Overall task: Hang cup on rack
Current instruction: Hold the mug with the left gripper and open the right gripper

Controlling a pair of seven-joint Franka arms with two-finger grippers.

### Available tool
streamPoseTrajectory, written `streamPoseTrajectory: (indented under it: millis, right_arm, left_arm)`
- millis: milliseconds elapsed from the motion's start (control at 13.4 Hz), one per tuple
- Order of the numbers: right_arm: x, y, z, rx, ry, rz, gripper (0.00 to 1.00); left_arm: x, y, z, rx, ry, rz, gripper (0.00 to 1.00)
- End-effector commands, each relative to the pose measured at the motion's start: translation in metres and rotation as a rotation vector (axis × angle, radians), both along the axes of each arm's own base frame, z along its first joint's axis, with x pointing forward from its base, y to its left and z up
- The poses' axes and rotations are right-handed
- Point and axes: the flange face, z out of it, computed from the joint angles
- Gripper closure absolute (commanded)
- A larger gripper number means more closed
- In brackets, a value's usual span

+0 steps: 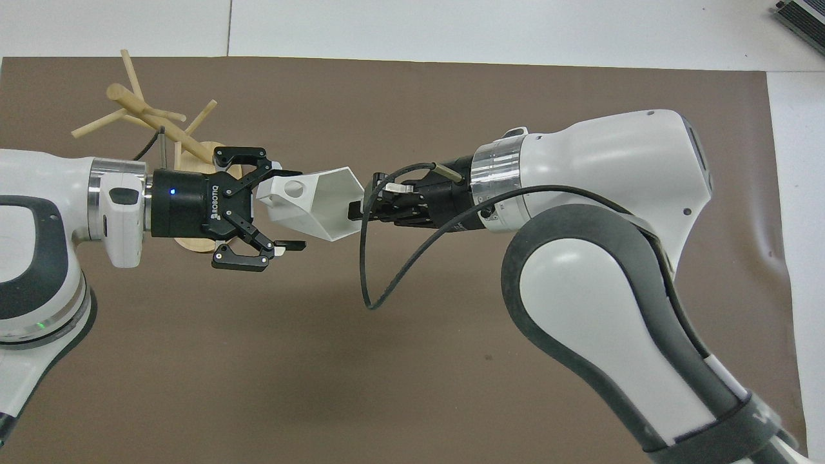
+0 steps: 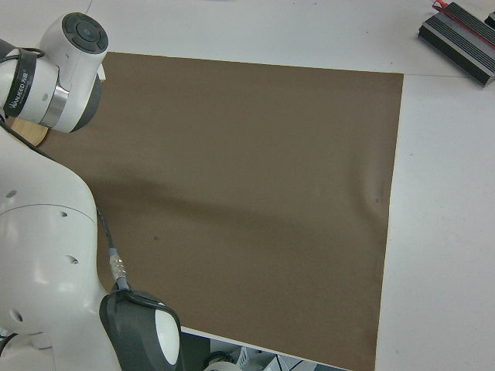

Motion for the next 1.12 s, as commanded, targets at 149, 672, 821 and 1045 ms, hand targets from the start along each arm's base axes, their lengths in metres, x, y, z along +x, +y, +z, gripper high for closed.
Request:
streamPoseTrajectory:
  millis: [149,672,821,1045]
  right_arm:
    - [0.0044,0.0030,0.0050,0.002,0.010,-0.016,1.00]
    - [0.0036,0.0020,0.0074,-0.004,-0.006,-0.012,0.88]
    - [0.0026,0.0028,0.0068,-0.005,-0.006,-0.011,0.52]
    - [0.0025,0.0028,0.0060,-0.008,-0.003,-0.012,0.00]
  left_arm:
    - [-0.0043,0.0025,0.0057,-0.024,0.023,0.004,1.00]
    - [-0.0043,0.0039,0.0049,-0.025,0.031,0.007,1.00]
    - [-0.0045,0.0056,0.0049,-0.024,0.034,0.009,1.00]
    - [-0.0039,0.0054,0.0039,-0.019,0.037,0.014,1.00]
